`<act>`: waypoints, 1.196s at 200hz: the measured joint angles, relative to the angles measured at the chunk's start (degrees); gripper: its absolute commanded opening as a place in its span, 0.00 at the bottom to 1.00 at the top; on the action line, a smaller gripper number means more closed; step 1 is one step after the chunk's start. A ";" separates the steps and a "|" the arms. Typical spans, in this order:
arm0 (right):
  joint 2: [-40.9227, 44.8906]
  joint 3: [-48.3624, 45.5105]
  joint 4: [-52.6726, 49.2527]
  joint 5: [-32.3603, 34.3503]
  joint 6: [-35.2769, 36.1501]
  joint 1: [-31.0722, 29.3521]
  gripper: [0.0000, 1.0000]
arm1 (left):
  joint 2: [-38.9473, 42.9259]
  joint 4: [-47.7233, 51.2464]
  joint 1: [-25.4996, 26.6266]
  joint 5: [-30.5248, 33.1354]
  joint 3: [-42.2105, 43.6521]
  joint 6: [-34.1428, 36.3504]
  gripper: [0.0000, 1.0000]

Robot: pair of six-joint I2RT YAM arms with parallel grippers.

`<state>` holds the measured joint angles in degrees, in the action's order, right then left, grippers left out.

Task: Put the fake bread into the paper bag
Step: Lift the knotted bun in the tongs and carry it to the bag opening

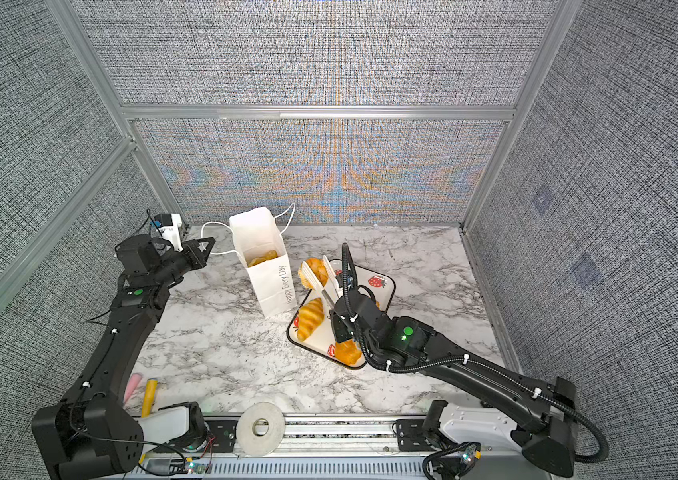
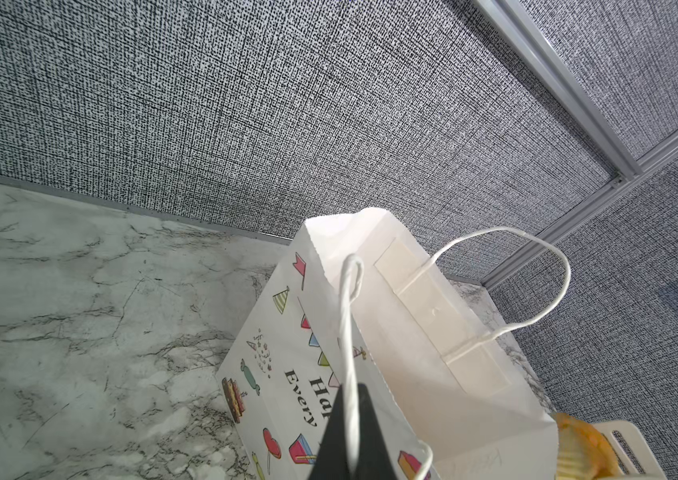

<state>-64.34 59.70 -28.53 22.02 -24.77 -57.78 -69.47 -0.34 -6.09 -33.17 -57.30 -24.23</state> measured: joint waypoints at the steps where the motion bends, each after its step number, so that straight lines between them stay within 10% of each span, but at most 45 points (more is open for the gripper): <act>1: 0.00 0.02 0.04 0.00 0.02 0.00 0.40 | 0.00 0.00 0.00 0.00 0.00 0.00 0.00; 239: -7.28 10.62 13.31 -2.91 4.35 0.00 0.40 | 0.26 0.00 0.00 0.00 0.00 0.00 0.00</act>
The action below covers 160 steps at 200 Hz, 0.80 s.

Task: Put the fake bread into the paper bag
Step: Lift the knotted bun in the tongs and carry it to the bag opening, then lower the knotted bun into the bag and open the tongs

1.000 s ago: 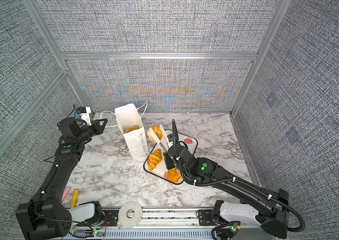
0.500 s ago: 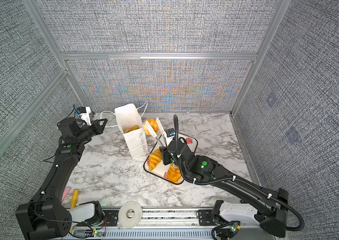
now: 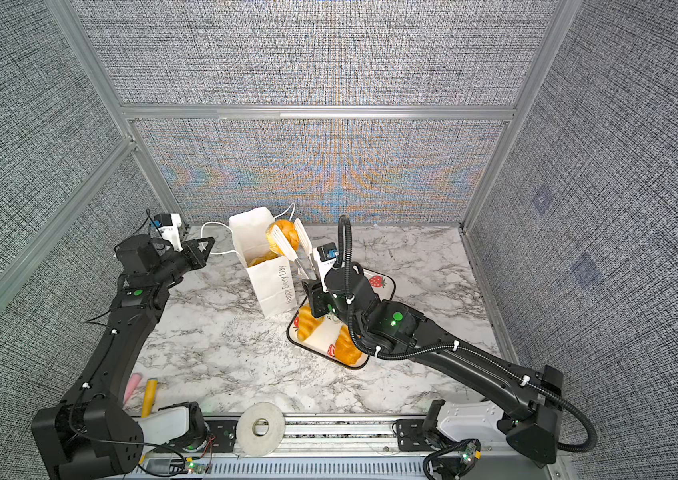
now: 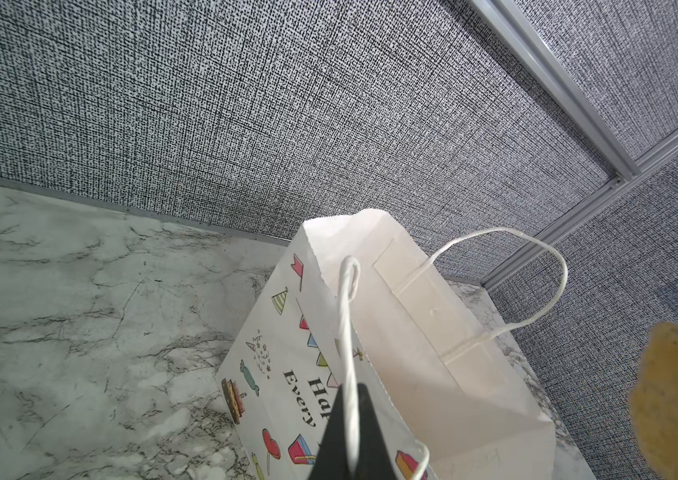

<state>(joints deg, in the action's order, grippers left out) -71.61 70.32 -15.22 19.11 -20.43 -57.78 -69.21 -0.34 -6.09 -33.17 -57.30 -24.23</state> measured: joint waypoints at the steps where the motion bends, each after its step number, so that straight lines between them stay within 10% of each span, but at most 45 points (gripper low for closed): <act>1: -0.11 0.09 0.02 -0.02 0.00 0.00 0.40 | 0.00 0.00 0.00 0.00 0.00 0.00 0.00; 160: -12.66 13.22 -3.17 -2.51 -0.11 -0.04 0.40 | 0.04 0.00 0.00 0.00 0.00 0.00 0.00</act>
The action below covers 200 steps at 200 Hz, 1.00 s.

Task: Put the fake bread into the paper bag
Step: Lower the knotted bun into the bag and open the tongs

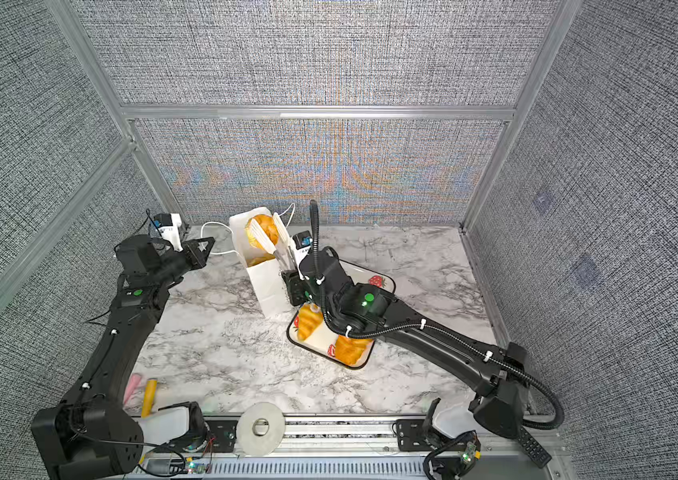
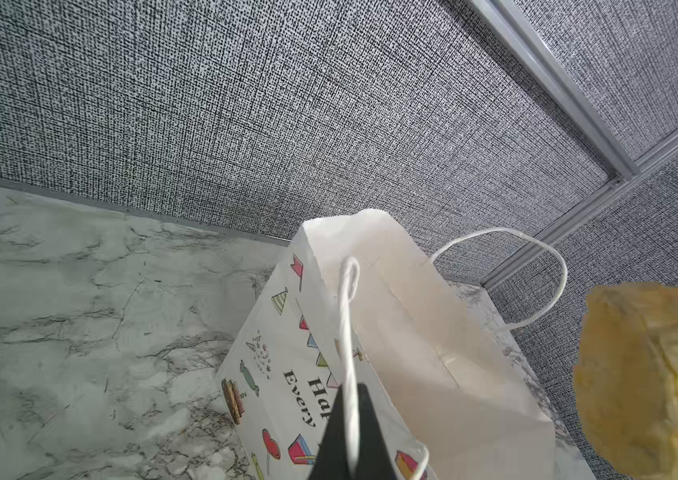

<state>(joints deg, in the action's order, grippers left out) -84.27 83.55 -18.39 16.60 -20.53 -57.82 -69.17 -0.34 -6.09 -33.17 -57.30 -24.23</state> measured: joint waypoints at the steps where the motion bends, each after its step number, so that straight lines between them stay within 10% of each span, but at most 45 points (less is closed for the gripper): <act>1: -0.22 0.28 -0.15 0.02 0.00 0.00 0.40 | 0.00 0.00 0.00 0.00 0.00 0.00 0.00; 200: -19.89 27.34 -15.93 -3.37 -1.70 5.01 0.42 | 0.31 0.00 0.00 0.00 0.00 0.00 0.00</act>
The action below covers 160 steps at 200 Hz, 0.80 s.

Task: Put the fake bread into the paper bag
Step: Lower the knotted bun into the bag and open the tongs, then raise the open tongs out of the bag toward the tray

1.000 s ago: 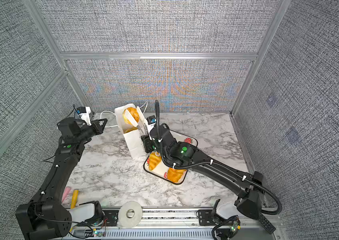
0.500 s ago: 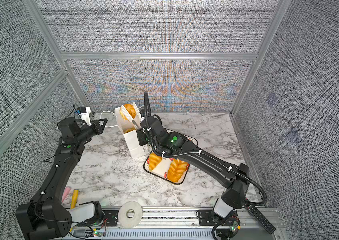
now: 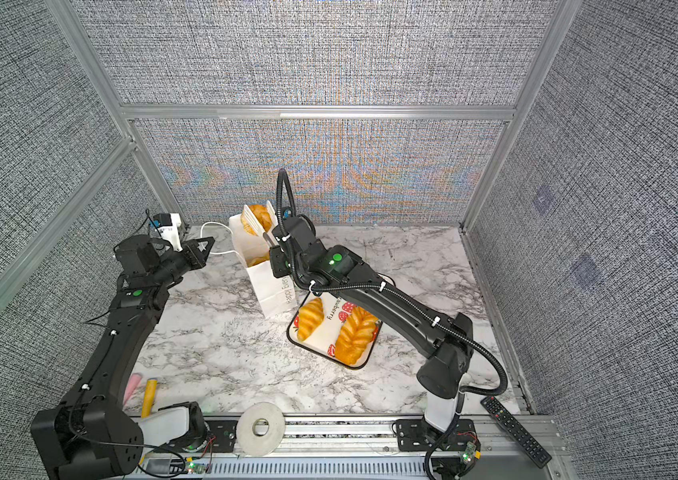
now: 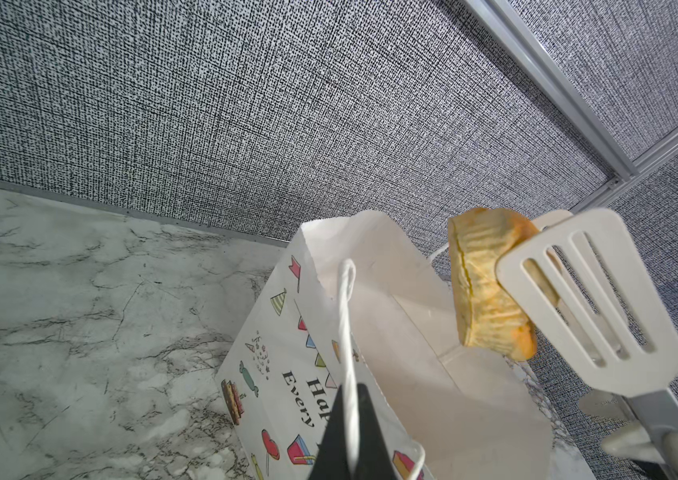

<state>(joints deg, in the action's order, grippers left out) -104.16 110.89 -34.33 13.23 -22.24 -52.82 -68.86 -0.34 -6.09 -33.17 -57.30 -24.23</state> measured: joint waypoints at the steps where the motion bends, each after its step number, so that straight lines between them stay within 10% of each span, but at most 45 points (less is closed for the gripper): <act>1: -0.07 0.07 -0.04 0.00 0.00 0.00 0.42 | 0.00 0.00 0.00 0.00 0.00 0.00 0.00; 160: -4.79 5.86 -3.17 -4.02 -1.05 1.44 0.55 | 0.04 0.00 0.00 0.00 0.00 0.02 0.00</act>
<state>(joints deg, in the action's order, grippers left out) -108.95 116.75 -37.50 9.21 -23.29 -51.37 -68.82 -0.34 -6.09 -33.17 -57.30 -24.21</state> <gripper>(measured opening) 0.536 0.052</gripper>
